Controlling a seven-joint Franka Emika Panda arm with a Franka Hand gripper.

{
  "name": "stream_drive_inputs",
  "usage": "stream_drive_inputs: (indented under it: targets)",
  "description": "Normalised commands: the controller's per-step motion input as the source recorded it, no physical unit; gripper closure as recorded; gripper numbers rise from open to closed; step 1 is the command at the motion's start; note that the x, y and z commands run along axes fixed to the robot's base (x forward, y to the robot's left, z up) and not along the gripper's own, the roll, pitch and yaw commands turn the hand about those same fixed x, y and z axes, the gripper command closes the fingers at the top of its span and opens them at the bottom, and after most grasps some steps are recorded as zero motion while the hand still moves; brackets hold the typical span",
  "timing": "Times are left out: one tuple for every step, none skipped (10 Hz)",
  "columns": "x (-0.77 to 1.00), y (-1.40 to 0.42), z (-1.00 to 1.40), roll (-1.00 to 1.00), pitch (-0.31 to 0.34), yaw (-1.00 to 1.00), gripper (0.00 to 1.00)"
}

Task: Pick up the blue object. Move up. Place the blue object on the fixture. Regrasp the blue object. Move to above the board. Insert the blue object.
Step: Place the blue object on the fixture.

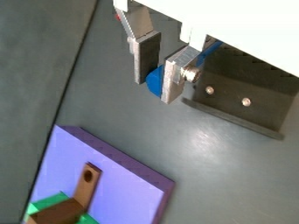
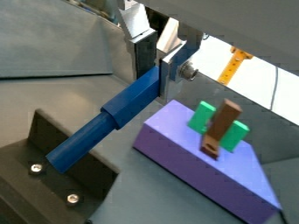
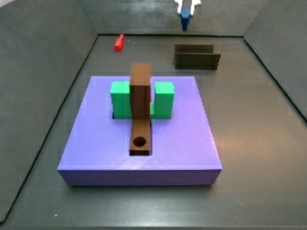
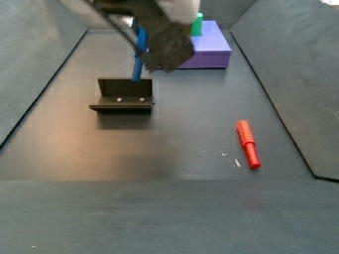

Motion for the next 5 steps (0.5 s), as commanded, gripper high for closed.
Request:
stream_drive_inputs:
  targets:
    - [0.55, -0.03, -0.51, -0.09, 0.000, 0.15, 1.00]
    - [0.56, -0.12, -0.43, -0.15, 0.000, 0.15, 1.00]
    - [0.57, -0.16, -0.40, -0.16, 0.000, 0.10, 1.00]
    - [0.49, -0.15, -0.33, -0.20, 0.000, 0.05, 1.00]
    - [0.38, -0.08, -0.34, -0.18, 0.000, 0.12, 1.00]
